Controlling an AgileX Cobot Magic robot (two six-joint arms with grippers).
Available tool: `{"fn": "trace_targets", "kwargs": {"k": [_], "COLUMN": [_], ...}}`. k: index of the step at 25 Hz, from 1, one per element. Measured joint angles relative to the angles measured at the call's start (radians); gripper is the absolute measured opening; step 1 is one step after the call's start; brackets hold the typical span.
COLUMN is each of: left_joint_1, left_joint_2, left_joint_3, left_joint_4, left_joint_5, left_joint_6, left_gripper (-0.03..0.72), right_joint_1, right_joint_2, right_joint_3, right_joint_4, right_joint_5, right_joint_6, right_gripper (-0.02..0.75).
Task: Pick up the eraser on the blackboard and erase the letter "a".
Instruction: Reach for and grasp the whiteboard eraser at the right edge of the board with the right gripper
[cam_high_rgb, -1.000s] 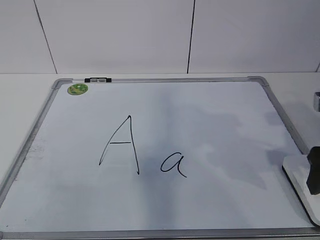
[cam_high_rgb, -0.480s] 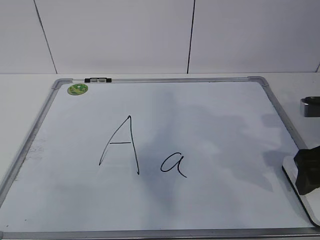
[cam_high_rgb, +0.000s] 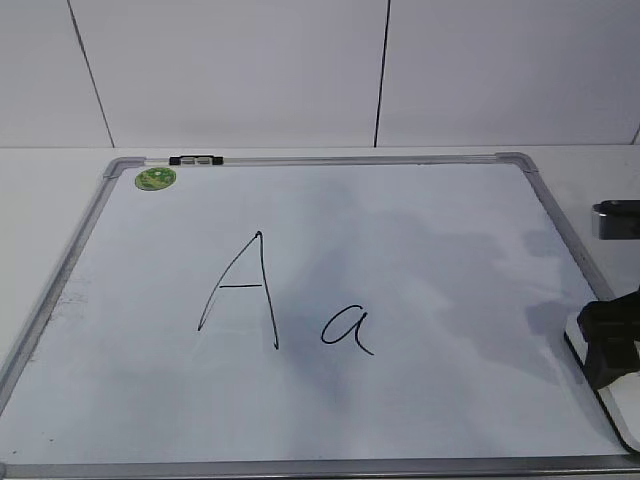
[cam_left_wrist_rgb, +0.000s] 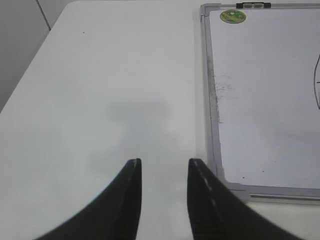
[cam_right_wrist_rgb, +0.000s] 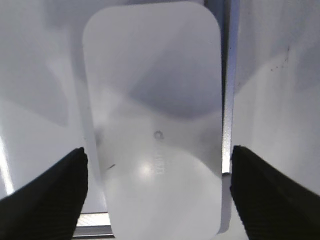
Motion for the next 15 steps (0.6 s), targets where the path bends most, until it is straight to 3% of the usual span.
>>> {"fn": "trace_targets", "kwargs": {"k": [15], "left_joint_1": [0.000], "left_joint_2": [0.000], "left_joint_3": [0.000], "left_joint_4": [0.000], "left_joint_5": [0.000], "left_joint_6": [0.000], "left_gripper": [0.235], "right_joint_1": [0.000], "right_joint_2": [0.048], "right_joint_3": [0.000], "right_joint_4": [-0.023], "right_joint_5": [-0.034], "right_joint_6": [0.026], "right_gripper": [0.679]}}
